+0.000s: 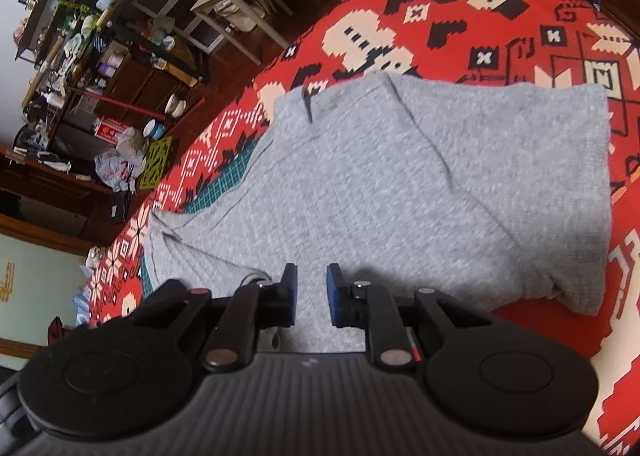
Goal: Fold clothes
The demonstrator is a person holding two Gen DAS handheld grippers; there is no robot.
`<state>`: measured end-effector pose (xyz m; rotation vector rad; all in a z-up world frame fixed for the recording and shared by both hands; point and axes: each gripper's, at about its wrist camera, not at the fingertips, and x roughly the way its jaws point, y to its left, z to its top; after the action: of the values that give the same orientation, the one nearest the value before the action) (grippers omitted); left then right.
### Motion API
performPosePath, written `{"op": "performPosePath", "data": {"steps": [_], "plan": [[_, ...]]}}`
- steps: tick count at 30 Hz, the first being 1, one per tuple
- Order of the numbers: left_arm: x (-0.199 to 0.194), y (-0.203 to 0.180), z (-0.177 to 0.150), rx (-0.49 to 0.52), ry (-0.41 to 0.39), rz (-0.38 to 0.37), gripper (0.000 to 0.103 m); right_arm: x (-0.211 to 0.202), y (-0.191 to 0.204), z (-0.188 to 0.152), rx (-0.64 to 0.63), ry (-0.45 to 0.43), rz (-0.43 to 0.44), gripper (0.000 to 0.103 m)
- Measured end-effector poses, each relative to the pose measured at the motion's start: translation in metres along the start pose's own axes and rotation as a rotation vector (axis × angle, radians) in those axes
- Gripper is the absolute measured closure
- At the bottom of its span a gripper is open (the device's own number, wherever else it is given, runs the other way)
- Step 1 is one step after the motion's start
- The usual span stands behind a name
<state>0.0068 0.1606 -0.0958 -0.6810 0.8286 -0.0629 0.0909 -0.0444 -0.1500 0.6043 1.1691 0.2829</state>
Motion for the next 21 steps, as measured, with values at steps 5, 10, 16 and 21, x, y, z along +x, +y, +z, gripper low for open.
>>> {"op": "performPosePath", "data": {"steps": [5,10,16,21], "plan": [[-0.035,0.019,-0.003,0.027,-0.008,0.044,0.082,0.007,0.017,-0.012,-0.074,0.046,0.024,0.080],[-0.050,0.044,-0.021,0.066,0.000,0.082,0.082,0.015,0.036,-0.028,-0.169,0.084,0.040,0.077],[-0.042,0.064,-0.038,0.082,0.019,0.105,0.082,0.027,0.040,-0.036,-0.177,0.085,0.027,0.068],[-0.041,0.058,-0.036,0.130,0.003,0.120,0.082,0.039,0.038,-0.041,-0.166,0.104,0.012,0.073]]}}
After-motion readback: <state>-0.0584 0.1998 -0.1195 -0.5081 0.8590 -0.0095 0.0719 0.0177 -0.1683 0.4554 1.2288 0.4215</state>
